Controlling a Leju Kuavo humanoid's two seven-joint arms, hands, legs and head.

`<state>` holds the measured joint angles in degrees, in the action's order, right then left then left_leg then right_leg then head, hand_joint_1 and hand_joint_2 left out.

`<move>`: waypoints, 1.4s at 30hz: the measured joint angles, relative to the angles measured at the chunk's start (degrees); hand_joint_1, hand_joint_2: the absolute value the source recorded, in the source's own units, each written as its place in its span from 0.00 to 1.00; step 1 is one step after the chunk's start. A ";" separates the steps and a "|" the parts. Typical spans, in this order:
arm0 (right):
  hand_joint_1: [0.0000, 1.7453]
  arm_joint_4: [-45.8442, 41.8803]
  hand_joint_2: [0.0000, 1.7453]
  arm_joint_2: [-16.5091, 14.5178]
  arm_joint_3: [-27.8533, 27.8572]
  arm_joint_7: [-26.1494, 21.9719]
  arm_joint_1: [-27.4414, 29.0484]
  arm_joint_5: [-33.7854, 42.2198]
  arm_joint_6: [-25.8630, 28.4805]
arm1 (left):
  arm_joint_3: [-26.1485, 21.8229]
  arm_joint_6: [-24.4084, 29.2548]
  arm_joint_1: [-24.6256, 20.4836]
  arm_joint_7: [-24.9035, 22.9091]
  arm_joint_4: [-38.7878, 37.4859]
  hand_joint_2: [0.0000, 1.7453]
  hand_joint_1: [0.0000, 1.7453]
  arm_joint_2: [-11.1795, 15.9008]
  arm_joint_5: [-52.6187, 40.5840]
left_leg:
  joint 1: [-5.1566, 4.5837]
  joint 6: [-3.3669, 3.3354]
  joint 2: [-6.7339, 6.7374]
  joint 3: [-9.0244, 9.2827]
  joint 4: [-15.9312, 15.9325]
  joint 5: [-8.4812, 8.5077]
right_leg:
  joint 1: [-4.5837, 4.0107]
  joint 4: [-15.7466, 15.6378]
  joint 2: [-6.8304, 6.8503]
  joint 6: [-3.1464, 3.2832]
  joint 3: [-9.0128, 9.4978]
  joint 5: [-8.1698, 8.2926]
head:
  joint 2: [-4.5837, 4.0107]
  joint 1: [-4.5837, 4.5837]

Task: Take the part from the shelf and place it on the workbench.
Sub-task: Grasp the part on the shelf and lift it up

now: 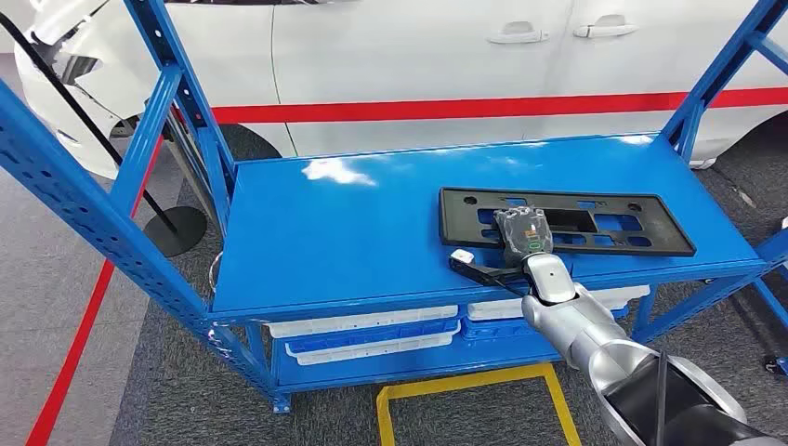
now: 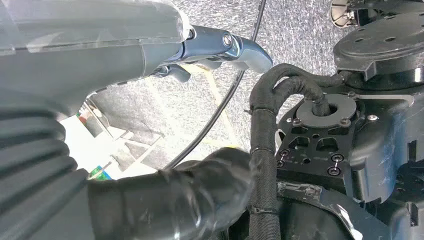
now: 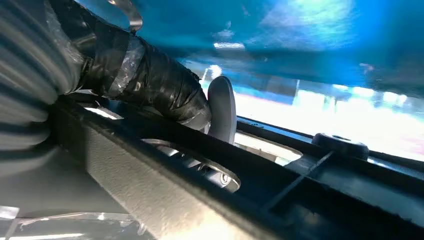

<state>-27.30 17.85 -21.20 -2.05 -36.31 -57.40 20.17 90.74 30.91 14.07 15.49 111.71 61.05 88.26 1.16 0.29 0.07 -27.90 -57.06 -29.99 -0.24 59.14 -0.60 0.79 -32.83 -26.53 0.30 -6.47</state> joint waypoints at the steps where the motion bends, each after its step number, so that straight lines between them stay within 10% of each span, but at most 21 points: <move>1: 1.00 -0.44 1.00 0.07 0.00 -0.23 0.20 0.13 0.14 | 0.00 0.06 0.00 0.06 0.00 1.00 0.00 0.00 0.02 | 0.00 0.00 0.00 -0.01 0.00 0.00 | 0.00 0.00 0.00 0.00 -0.01 0.00 | 0.00 0.00; 26: 1.00 -39.07 1.00 8.23 0.27 -5.93 8.20 11.27 -3.17 | -0.01 -0.20 -0.59 -0.85 -0.74 1.00 0.00 -0.77 -1.75 | -0.11 -0.01 -0.10 -0.51 -0.04 0.01 | 0.13 0.00 0.10 0.00 -0.46 0.00 | 0.00 0.01; 36: 1.00 -52.09 1.00 10.92 1.28 -7.42 8.09 11.79 -3.27 | -0.03 -4.66 -2.34 -3.60 -6.22 1.00 0.00 -1.60 -4.44 | -0.20 -1.45 -0.02 -0.26 0.77 1.10 | 0.59 -0.06 0.14 -1.23 -0.58 -0.06 | 0.01 0.00; 40: 1.00 -52.77 1.00 11.84 1.30 -7.41 8.42 11.03 -2.31 | -0.08 -5.15 -2.69 -3.82 -7.43 1.00 0.00 -2.21 -4.80 | 0.13 -2.05 0.25 -0.41 1.60 2.13 | 0.89 10.36 0.24 -1.99 -5.22 -6.12 | -0.01 -0.01; 42: 1.00 -52.86 1.00 12.04 1.29 -7.41 8.92 10.95 -2.10 | -0.08 -5.21 -2.81 -3.84 -7.84 1.00 0.00 -2.54 -4.88 | 0.23 -1.95 0.26 -0.79 1.13 2.00 | 1.36 14.30 0.27 -2.47 -7.01 -6.42 | -0.01 -0.01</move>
<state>-80.16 29.89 -19.91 -9.46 -27.39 -46.45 18.08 90.66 25.69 11.26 11.65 103.87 58.51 83.38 1.39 -1.66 0.33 -28.69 -55.94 -27.99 1.12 73.44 -0.33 -1.69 -39.84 -32.95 0.29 -6.48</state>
